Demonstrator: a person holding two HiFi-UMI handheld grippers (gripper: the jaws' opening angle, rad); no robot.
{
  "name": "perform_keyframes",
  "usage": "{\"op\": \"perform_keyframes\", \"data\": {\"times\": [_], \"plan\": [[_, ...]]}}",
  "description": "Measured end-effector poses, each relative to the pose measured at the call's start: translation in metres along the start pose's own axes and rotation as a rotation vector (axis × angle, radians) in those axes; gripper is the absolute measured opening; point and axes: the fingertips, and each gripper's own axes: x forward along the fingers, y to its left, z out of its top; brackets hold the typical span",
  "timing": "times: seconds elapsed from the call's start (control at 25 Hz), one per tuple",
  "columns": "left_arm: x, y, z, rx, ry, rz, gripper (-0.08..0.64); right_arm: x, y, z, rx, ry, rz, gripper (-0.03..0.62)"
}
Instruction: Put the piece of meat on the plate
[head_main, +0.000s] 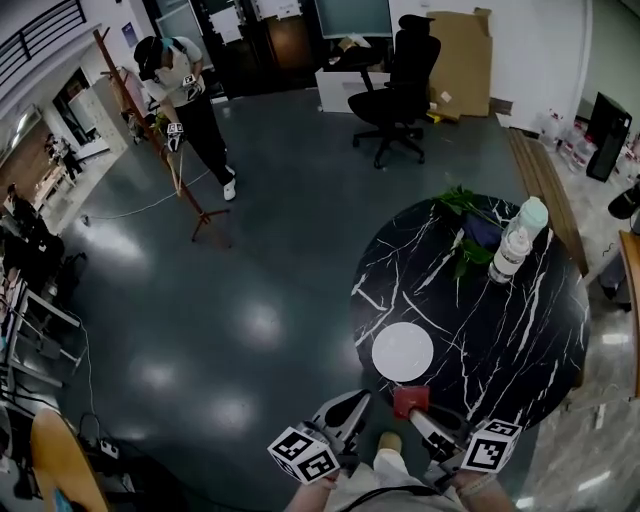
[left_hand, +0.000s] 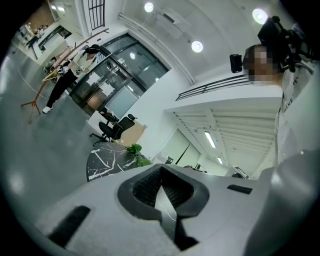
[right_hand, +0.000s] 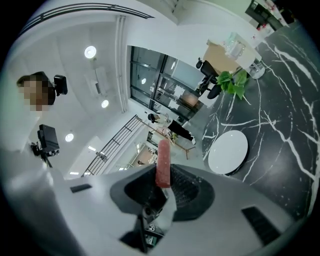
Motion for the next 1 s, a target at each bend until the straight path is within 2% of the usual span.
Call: {"op": "perform_keyframes", "data": {"times": [0.4,0.8,1.0], "plan": [[0.019,0.046,-0.028,-0.031,0.051,0.100,0.009,0.025,-0.049,0.009,0.066,0.045,-0.051,0.084],[0.068,0.108,-0.028,-0.008,0.044,0.126,0.009,0.062,-0.108,0.018,0.148,0.087,-0.134,0.084],[0.089,0.129,-0.031,0.020,0.048,0.131,0.009,0.083,-0.131,0.026,0.229,0.116,-0.173,0.084]]}}
